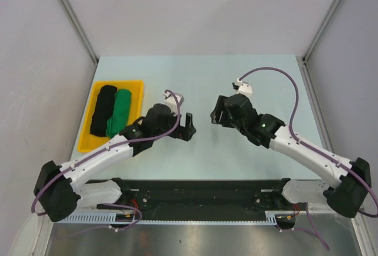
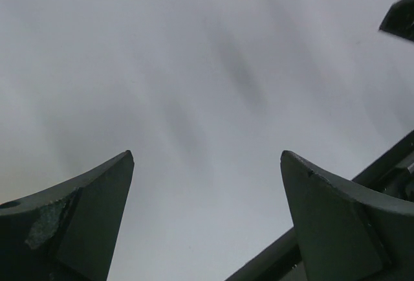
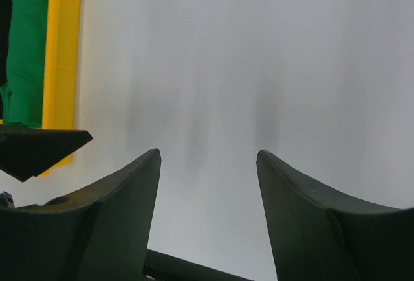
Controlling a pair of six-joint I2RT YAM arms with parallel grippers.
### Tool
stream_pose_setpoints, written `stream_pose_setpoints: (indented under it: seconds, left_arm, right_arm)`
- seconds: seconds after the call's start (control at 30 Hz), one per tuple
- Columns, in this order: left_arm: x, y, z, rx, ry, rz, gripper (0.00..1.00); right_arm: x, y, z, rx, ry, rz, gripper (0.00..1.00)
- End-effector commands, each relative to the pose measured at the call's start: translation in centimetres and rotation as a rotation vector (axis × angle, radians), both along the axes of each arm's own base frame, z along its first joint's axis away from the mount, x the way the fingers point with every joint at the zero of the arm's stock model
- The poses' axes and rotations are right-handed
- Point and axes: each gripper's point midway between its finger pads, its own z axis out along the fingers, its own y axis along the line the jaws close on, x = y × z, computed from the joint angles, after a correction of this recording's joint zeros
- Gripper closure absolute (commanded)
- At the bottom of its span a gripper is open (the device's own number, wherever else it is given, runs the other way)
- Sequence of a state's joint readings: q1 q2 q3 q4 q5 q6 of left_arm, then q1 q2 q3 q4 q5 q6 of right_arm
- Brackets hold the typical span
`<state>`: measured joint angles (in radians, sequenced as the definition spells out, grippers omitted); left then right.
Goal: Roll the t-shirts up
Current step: Reset both arms
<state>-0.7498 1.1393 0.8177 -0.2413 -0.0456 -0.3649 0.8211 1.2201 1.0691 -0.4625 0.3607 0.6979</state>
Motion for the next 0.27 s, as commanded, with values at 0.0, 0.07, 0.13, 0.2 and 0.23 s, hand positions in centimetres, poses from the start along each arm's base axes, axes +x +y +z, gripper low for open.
stream_pose_setpoints:
  seconds: [0.0,0.07,0.13,0.2,0.23]
  left_arm:
    - [-1.1,-1.8,1.1,-0.109,-0.050,0.010,0.00]
    - [-1.6,-1.7,1.1,-0.136,-0.054,-0.002,0.00]
    - [-1.4,-1.6,1.2,-0.122,-0.063,0.000,0.00]
    - [-1.1,-1.2,1.5,-0.102,-0.081,0.013,0.00]
    - [-1.0,-1.0,1.6,-0.109,-0.090,0.026,0.00]
  right_arm:
    - [-2.0,-4.5,-2.2,-0.071,0.041,-0.129,0.33]
    - [-2.5,-5.4,-2.3,-0.072,0.037,-0.148,0.32]
    - [-2.9,-6.0,-2.4,-0.075,0.034,-0.161,0.32]
    - [-2.9,-6.5,-2.3,-0.081,0.026,-0.173,0.31]
    - [-2.9,-6.6,-2.2,-0.083,0.020,-0.172,0.32]
